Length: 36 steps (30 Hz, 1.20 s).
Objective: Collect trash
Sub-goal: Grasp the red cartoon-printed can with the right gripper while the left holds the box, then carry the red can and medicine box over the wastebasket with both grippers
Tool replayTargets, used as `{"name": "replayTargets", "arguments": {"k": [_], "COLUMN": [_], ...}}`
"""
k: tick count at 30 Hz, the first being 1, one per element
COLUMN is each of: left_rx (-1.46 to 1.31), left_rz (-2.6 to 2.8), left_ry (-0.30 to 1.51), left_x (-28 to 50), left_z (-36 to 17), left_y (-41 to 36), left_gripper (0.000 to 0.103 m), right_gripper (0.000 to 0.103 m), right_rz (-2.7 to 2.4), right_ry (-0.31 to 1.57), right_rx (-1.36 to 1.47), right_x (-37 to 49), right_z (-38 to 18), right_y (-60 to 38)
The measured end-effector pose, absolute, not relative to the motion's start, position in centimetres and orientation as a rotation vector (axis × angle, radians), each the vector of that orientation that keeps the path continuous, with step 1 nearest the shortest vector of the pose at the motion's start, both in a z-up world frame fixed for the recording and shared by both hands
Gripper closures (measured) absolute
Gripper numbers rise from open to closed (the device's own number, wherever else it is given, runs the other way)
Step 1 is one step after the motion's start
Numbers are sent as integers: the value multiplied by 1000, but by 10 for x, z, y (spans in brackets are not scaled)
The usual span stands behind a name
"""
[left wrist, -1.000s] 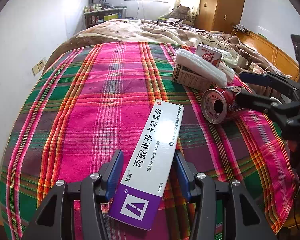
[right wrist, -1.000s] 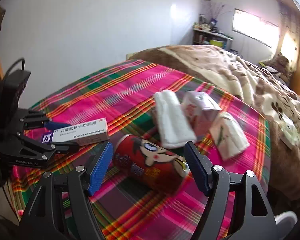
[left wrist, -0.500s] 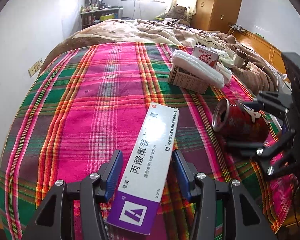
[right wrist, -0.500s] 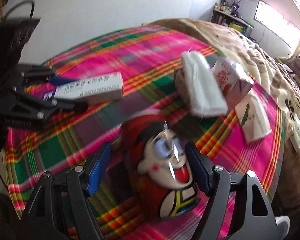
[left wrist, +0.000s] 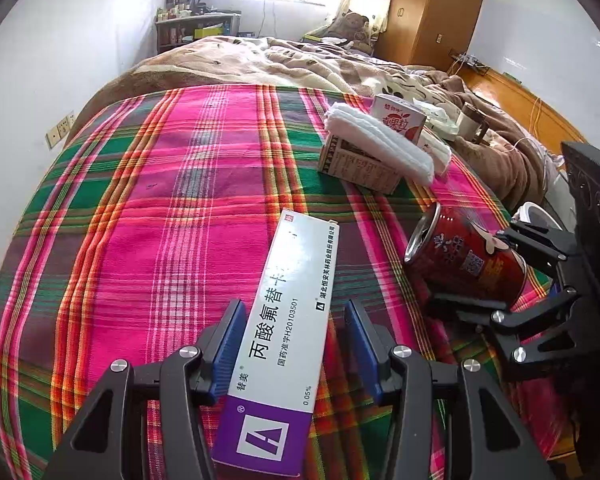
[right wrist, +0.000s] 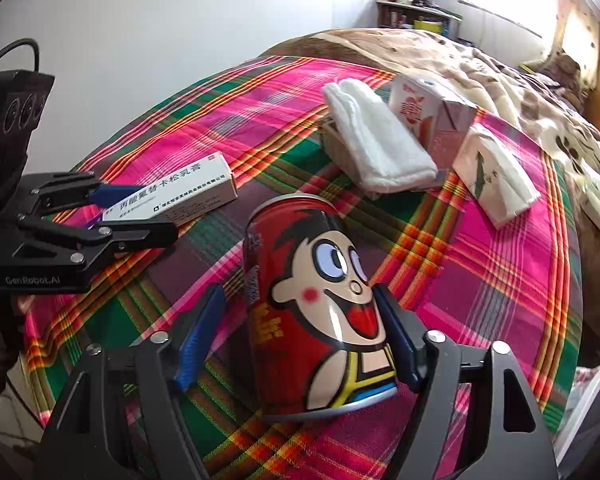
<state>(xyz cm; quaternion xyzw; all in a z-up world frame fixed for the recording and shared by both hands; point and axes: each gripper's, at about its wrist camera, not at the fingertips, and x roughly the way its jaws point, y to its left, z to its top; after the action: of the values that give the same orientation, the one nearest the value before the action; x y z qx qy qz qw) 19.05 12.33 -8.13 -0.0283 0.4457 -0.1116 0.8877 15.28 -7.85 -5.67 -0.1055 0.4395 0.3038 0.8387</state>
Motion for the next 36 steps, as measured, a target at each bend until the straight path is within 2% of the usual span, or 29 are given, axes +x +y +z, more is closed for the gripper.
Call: {"name": "replayTargets", "arguments": {"k": [1,2,21,36], "left_rx": [-54,-53,-40,3], "left_rz": [-220,-216,-233,-305], "left_ry": [925,923,845,746], "left_x": [190,190,161,139], "left_z": [-81,-81,-51,-9], "left_y": [122,122,95,40], "left_gripper": [56,60,62,62], "right_gripper": [44,47,49,49], "right_rz": [635,629,534,411], "right_ry": [927,925,812,726], "right_rx": [-213,-207,-62,44], "right_x": [153,152,135,112], "right_z": [-56,-56,-36,-17], "right_y": [-80,-83,-105,-168]}}
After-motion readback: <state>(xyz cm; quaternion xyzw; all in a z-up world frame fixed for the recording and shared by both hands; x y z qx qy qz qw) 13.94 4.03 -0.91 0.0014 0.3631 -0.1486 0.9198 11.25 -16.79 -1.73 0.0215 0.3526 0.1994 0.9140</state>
